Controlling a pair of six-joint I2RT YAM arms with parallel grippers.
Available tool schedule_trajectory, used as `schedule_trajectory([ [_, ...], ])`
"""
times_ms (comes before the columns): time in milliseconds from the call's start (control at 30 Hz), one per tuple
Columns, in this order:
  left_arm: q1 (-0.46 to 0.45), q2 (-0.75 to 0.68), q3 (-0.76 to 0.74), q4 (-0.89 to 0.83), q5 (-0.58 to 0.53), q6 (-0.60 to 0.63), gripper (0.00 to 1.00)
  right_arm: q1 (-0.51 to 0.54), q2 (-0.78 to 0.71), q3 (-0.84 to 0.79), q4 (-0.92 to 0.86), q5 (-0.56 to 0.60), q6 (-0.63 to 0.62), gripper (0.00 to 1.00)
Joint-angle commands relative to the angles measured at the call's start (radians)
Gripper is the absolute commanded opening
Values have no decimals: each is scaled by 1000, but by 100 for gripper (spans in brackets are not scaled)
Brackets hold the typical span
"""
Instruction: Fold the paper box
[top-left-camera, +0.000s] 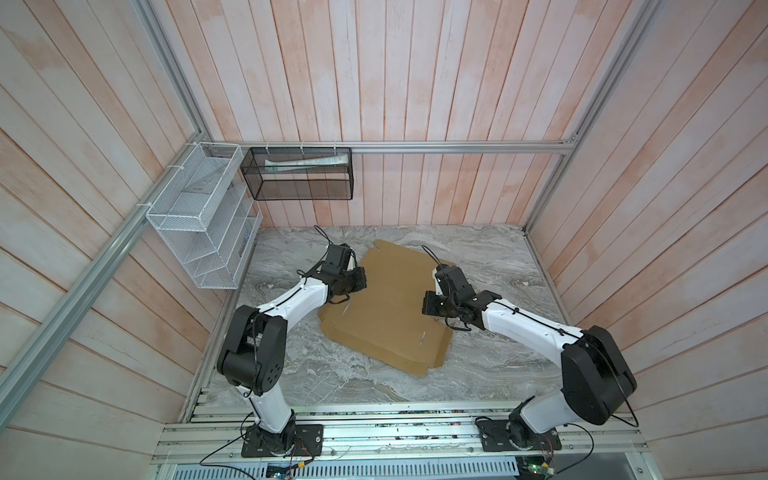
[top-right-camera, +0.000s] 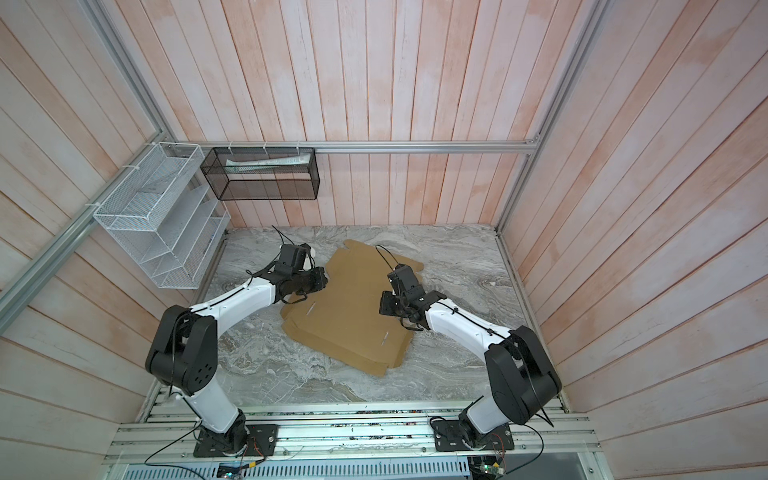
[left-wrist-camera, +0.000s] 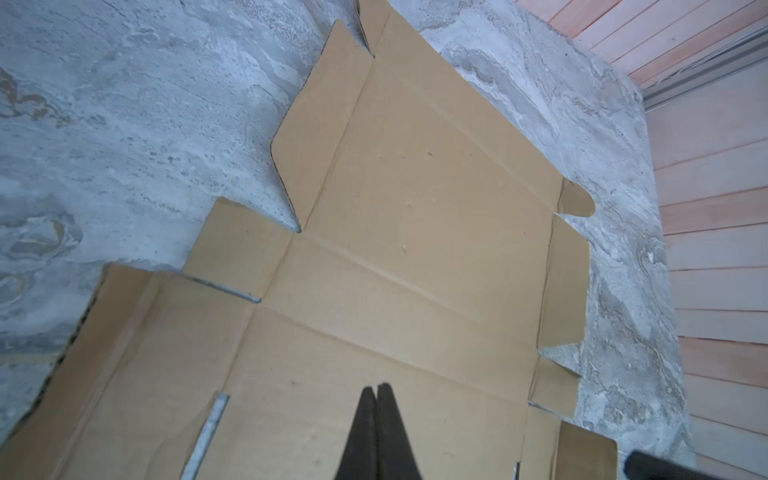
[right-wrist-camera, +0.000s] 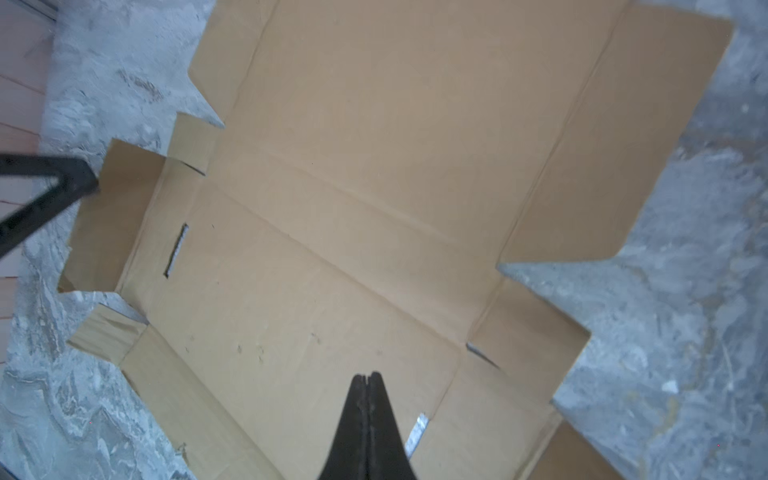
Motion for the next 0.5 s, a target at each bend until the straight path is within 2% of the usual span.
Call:
schedule_trajectory([
  [0, 2, 71, 78, -19, 31, 44, 0, 40, -28, -63, -9, 41, 110, 0],
  [233, 2, 208, 167, -17, 26, 57, 0, 74, 2, -111, 8, 27, 160, 0],
  [467, 2, 267, 181, -7, -5, 62, 0, 74, 47, -145, 71, -2, 198, 0],
])
